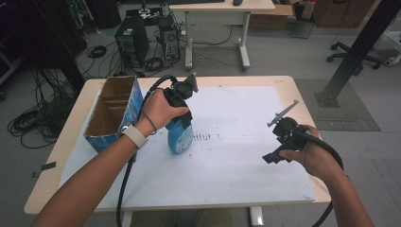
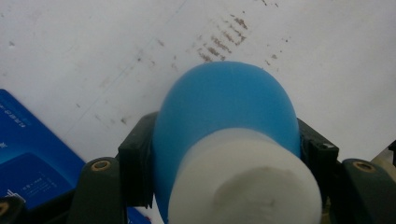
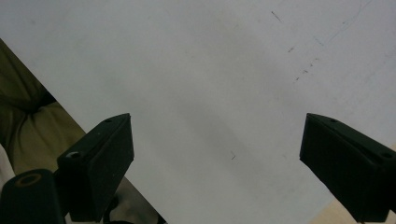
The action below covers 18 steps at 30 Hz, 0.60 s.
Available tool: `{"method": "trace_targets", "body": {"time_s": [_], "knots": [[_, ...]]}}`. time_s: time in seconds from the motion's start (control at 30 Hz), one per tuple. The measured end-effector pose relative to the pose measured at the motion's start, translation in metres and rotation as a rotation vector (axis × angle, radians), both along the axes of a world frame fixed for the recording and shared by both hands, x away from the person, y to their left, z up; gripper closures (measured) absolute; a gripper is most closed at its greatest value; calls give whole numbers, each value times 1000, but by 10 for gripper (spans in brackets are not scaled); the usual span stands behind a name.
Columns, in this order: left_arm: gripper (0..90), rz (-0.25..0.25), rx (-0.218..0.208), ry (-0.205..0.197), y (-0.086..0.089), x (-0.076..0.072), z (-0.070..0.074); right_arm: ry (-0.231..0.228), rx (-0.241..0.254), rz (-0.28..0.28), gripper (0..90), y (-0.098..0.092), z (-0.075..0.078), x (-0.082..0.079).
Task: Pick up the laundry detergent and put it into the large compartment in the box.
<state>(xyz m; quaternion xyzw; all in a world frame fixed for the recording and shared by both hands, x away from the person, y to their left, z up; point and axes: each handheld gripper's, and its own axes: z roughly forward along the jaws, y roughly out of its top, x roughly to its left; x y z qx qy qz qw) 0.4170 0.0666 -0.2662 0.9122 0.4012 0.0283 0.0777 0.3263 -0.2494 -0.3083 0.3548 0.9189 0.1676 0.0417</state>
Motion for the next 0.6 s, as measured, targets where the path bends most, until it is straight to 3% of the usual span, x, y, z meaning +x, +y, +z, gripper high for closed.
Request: {"method": "trace_targets", "body": {"time_s": [0.6], "knots": [[373,40,-11,-4,7,-6,23,-3,2,4,100,1,0,-1]]}}
